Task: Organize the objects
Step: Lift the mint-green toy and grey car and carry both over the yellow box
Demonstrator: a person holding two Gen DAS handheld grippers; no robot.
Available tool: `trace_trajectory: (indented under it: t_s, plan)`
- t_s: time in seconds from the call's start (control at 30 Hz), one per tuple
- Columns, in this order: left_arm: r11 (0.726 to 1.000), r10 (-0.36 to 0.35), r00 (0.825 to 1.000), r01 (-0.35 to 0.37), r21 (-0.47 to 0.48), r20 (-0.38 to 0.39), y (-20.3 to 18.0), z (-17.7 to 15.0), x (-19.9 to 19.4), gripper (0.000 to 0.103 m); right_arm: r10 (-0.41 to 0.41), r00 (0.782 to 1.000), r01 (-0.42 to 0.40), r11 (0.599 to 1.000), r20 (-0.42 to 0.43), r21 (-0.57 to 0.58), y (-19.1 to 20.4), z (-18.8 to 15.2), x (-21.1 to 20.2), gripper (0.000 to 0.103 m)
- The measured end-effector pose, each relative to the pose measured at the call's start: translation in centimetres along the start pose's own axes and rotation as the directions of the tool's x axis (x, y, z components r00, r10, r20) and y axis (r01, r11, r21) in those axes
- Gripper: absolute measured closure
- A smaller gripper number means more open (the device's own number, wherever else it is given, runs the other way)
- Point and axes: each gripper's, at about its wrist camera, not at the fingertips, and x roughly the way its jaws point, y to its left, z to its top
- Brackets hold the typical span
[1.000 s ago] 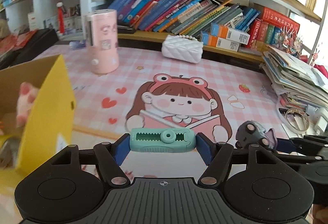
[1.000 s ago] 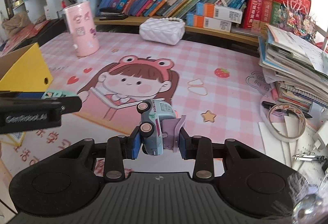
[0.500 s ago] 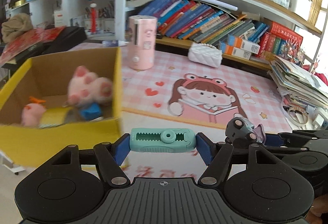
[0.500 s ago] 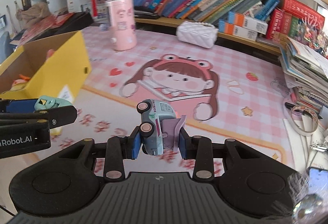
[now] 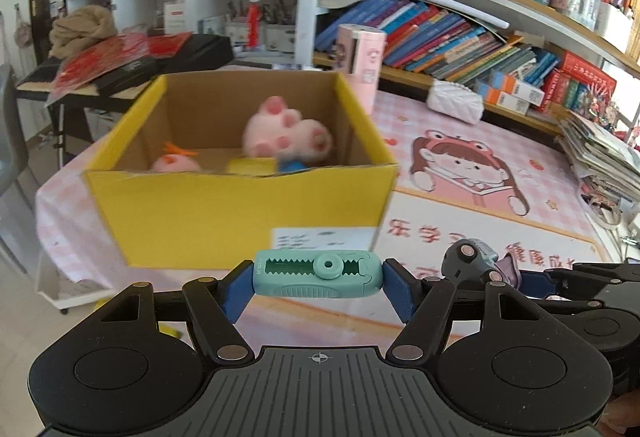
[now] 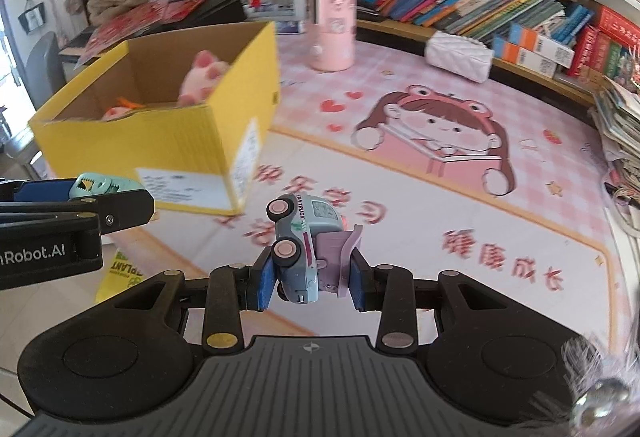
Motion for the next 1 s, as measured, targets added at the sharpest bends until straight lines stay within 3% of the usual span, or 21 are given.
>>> trace_trajectory:
  t_s: [0.57, 1.0]
  plan:
    - [0.997, 0.066, 0.995, -0.062, -0.054, 0.073, 7.4, -1.8, -5.3, 0.034, 0.055, 0.998, -0.053, 0.997, 0.03, -0.059, 9.4, -1.0, -1.8, 0.069]
    - [0.996, 0.055, 0.991, -0.047, -0.073, 0.119, 9.6, -2.1, -7.1, 0.034, 0.038, 0.997, -0.032, 0.995, 0.062, -0.094, 12.3, -0.7, -3.2, 0.069]
